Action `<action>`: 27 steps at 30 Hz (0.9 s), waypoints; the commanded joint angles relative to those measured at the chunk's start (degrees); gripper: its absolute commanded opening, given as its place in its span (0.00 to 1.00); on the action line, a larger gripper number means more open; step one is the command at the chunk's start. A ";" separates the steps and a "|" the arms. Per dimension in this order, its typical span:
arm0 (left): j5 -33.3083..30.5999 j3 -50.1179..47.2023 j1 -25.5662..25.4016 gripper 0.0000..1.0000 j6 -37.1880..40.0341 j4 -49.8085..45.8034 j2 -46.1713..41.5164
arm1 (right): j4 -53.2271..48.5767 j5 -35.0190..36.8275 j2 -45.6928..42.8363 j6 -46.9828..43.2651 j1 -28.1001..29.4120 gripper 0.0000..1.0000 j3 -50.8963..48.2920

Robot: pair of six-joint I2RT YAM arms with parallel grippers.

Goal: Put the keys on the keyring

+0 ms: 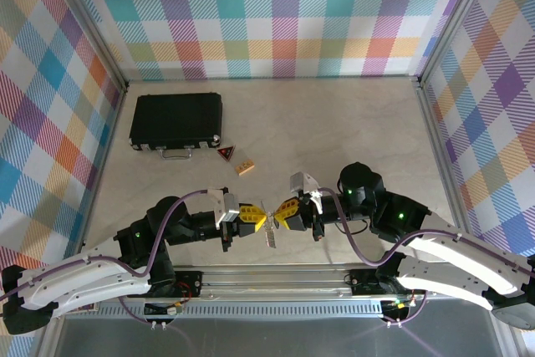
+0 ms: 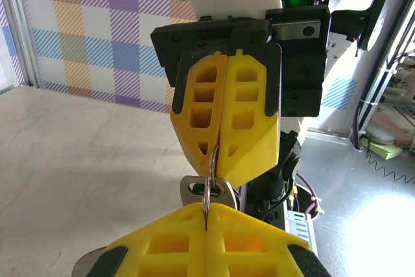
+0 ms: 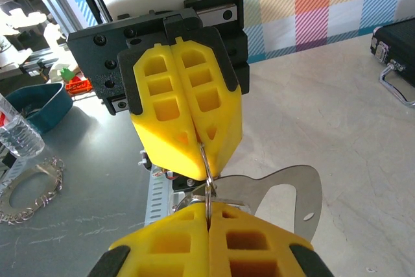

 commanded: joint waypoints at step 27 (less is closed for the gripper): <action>1.46 1.33 -0.54 0.00 -0.44 2.10 -1.13 | 2.10 0.21 1.12 -0.74 0.44 0.00 0.25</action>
